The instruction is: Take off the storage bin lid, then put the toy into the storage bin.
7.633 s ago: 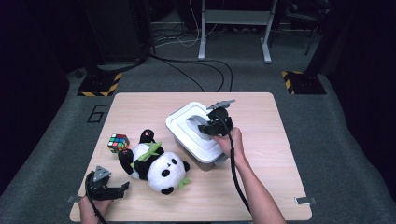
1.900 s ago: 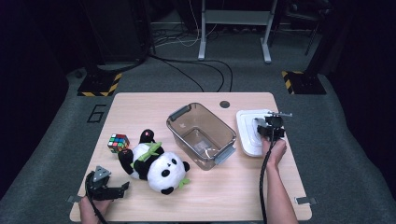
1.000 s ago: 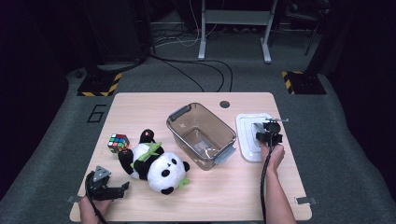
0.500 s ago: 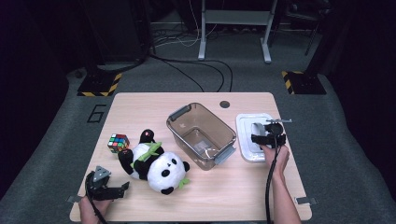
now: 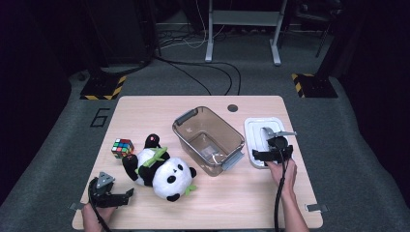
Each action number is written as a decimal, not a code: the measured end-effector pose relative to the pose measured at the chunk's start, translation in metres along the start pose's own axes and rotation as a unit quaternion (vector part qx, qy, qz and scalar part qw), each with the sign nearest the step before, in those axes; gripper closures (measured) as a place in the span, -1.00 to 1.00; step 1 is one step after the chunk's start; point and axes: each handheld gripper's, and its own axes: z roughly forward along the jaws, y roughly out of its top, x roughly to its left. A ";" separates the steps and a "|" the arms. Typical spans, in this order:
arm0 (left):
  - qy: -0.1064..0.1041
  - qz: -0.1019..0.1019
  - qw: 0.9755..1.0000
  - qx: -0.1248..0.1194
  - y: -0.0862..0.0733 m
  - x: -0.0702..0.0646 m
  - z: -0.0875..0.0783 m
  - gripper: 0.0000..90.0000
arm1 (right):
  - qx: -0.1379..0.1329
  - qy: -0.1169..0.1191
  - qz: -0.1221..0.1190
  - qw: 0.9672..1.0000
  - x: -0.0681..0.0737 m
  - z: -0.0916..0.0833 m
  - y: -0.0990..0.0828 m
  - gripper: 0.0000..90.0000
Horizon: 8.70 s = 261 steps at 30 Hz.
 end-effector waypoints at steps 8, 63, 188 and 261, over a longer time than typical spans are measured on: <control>0.001 0.000 1.000 0.000 0.000 0.000 0.000 -0.93 | -0.010 0.016 -0.032 0.999 0.018 -0.004 -0.021 -1.00; -0.017 -0.022 1.000 0.005 0.005 0.000 0.000 -0.94 | -0.016 0.053 -0.124 0.991 0.055 0.006 -0.090 -1.00; -0.146 0.135 0.972 -0.128 0.260 -0.054 -0.082 0.67 | -0.017 0.051 -0.120 0.991 0.054 0.006 -0.090 -1.00; -0.249 0.156 0.952 -0.081 0.344 -0.143 0.045 0.67 | -0.018 0.051 -0.119 0.991 0.054 0.006 -0.090 -1.00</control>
